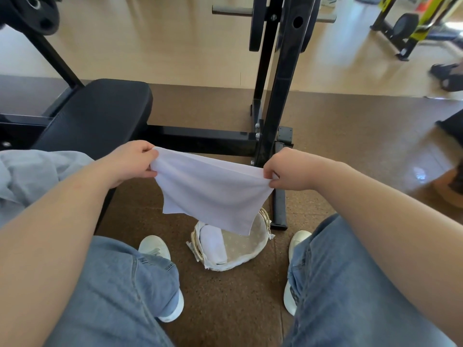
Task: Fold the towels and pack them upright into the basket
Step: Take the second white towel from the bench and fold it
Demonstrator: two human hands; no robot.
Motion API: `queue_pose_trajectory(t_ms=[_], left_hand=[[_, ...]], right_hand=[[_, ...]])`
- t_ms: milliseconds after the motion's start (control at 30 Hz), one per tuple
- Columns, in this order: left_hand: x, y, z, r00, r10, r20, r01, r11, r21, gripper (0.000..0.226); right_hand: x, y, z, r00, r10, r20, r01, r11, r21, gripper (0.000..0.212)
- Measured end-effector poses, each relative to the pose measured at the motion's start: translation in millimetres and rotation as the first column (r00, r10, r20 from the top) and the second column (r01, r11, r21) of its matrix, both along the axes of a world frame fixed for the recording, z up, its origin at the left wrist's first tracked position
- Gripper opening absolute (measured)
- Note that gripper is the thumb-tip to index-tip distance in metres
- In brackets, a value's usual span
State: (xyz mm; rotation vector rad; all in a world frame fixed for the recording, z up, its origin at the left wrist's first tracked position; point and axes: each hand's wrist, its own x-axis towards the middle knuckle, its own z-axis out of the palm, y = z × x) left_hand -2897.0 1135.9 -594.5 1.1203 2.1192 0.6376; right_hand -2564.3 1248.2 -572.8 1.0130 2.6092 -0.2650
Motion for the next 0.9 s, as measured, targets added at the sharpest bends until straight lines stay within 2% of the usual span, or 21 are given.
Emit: queue_pose_trajectory(t_ms=[200,433,900], left_hand=[[-5,0,-2,1.000,0.009,-0.028,-0.009,1.000,-0.006,0.012],[-9,2,-4,0.994,0.080,0.076,-0.081,0.997,0.009,0.018],[-7,-2,-6,0.996,0.055,0.066,-0.056,0.998,0.009,0.017]], right_hand=[[1,-1,-3,0.996,-0.049,-0.075,0.048,0.999,-0.025,0.015],[7,4,4,0.916,-0.313,-0.249,0.267,0.942,-0.204,0.006],[11,10,1,0.880,-0.407,-0.244,0.340,0.899,-0.277,0.007]])
